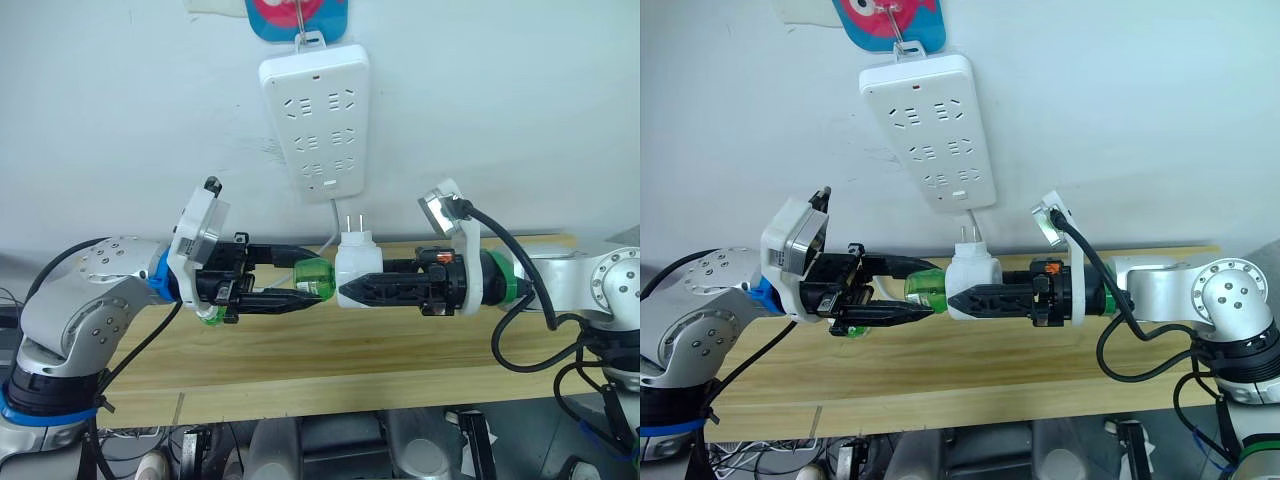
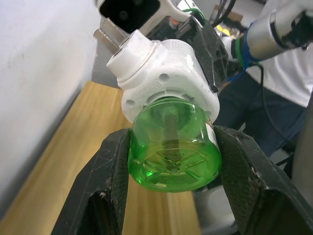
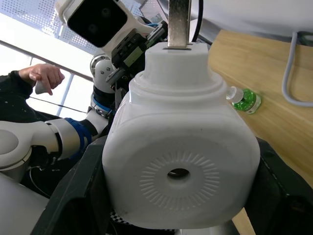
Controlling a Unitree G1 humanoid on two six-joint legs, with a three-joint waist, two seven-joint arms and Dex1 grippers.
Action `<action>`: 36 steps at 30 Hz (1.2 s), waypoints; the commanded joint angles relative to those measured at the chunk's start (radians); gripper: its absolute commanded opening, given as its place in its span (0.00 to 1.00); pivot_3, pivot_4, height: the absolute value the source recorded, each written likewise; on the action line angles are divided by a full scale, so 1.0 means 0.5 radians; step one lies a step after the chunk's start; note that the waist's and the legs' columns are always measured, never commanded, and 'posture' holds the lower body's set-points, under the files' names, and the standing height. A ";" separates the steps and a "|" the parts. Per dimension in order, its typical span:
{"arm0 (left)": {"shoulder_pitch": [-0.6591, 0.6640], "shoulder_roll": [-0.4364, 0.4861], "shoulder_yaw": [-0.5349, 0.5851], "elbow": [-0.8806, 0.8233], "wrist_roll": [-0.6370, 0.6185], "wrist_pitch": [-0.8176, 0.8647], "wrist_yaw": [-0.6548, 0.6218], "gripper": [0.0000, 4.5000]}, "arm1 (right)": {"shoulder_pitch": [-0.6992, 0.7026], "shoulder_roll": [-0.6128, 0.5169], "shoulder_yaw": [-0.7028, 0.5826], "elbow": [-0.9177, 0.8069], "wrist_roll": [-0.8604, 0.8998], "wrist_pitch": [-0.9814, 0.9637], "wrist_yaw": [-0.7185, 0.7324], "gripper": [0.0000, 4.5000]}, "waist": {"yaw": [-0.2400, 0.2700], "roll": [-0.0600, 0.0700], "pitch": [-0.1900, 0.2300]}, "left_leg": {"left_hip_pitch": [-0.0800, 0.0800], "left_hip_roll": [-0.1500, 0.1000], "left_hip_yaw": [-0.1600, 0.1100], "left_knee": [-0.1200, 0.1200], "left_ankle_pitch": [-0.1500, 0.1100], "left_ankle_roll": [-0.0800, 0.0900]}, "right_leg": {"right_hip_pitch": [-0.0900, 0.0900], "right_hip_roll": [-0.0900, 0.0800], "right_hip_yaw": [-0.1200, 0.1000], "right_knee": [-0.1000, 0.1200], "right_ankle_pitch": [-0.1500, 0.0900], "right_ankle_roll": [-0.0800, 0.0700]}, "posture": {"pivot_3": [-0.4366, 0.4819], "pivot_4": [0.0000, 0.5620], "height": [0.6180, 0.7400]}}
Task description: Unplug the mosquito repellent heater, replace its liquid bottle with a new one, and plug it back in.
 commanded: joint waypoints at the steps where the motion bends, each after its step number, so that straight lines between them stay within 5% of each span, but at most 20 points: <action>1: -0.019 0.023 0.076 -0.100 -0.154 0.118 0.048 0.50 | 0.018 -0.039 -0.047 -0.089 0.009 -0.064 -0.035 0.68 | 0.000 0.000 0.000 | 0.000 0.000 0.000 0.000 0.000 0.000 | 0.000 0.000 0.000 0.000 0.000 0.000 | 0.29 0.69 1.00; 17: -0.200 0.141 0.152 0.140 -1.015 1.014 0.389 0.50 | 0.021 -0.083 -0.045 -0.198 0.008 -0.114 0.050 0.68 | -0.001 0.000 0.000 | 0.001 0.000 0.000 0.000 0.000 0.000 | 0.000 0.000 0.000 0.000 0.000 0.000 | 0.27 0.69 1.00; 36: -0.169 0.222 0.142 0.047 -1.017 1.143 0.294 0.50 | -0.032 -0.186 0.008 -0.177 -0.014 -0.030 0.214 0.68 | 0.000 0.000 0.000 | 0.001 0.001 0.001 0.000 0.000 -0.001 | -0.001 0.000 0.001 -0.001 0.000 0.000 | 0.28 0.68 1.00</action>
